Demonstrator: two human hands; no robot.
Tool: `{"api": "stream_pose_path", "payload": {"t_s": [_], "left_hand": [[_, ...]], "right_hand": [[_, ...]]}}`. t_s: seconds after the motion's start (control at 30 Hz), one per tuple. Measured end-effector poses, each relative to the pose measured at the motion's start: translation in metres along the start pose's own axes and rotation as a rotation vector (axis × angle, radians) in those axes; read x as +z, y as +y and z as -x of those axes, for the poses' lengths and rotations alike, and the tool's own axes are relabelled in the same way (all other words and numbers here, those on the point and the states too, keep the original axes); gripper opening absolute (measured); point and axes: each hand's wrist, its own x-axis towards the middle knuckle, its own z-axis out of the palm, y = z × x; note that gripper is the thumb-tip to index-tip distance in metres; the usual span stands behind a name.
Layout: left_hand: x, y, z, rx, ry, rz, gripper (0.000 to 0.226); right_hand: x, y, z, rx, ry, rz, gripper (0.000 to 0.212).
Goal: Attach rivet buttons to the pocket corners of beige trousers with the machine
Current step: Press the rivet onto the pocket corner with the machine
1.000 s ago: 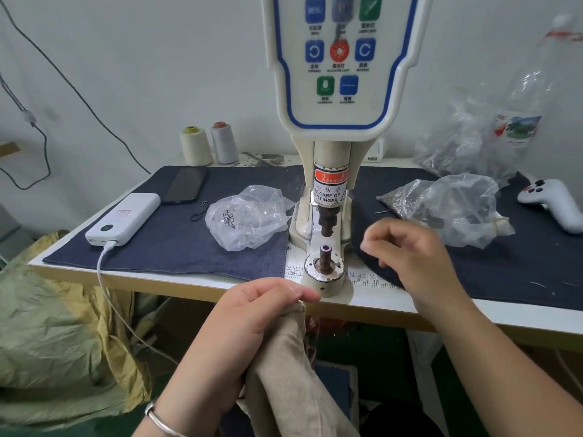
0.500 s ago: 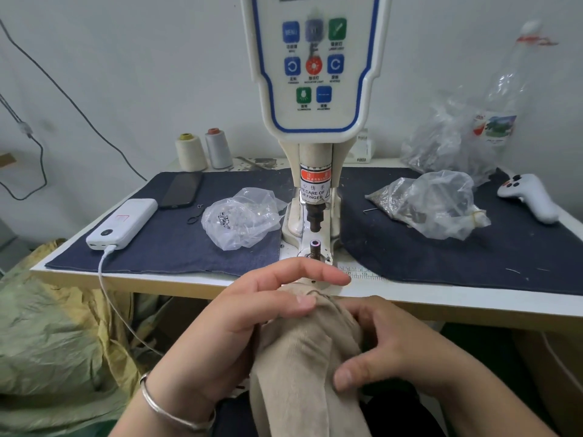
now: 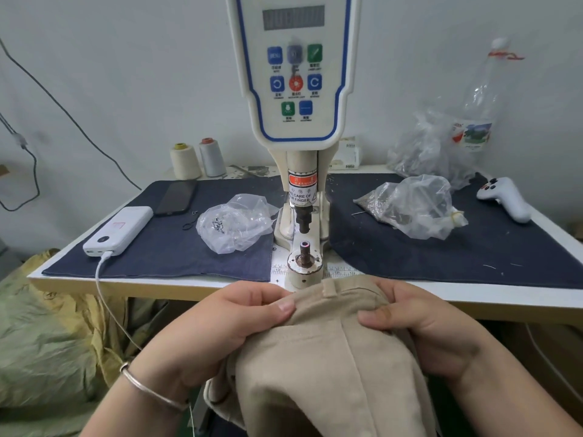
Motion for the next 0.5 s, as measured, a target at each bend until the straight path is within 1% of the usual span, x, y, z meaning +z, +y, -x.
{"api": "stream_pose_path", "payload": {"t_s": [0.13, 0.23, 0.3, 0.37, 0.43, 0.5], "left_hand": [[-0.004, -0.007, -0.004, -0.002, 0.064, -0.122, 0.031], [-0.008, -0.010, -0.007, -0.023, 0.060, -0.162, 0.037], [-0.013, -0.010, -0.009, -0.060, 0.022, -0.188, 0.035], [-0.017, -0.010, -0.012, -0.063, 0.030, -0.163, 0.036], [-0.020, -0.009, -0.017, -0.022, 0.091, -0.125, 0.040], [-0.020, -0.006, -0.025, 0.028, 0.179, -0.119, 0.038]], "right_hand": [[0.000, -0.008, -0.002, 0.040, 0.110, 0.046, 0.036], [-0.001, -0.011, -0.007, 0.063, 0.191, 0.124, 0.025], [-0.002, -0.012, -0.011, 0.086, 0.235, 0.186, 0.028], [-0.003, -0.014, -0.016, 0.100, 0.267, 0.230, 0.033], [-0.005, -0.018, -0.022, 0.091, 0.313, 0.260, 0.036], [-0.008, -0.023, -0.032, 0.078, 0.363, 0.286, 0.041]]}}
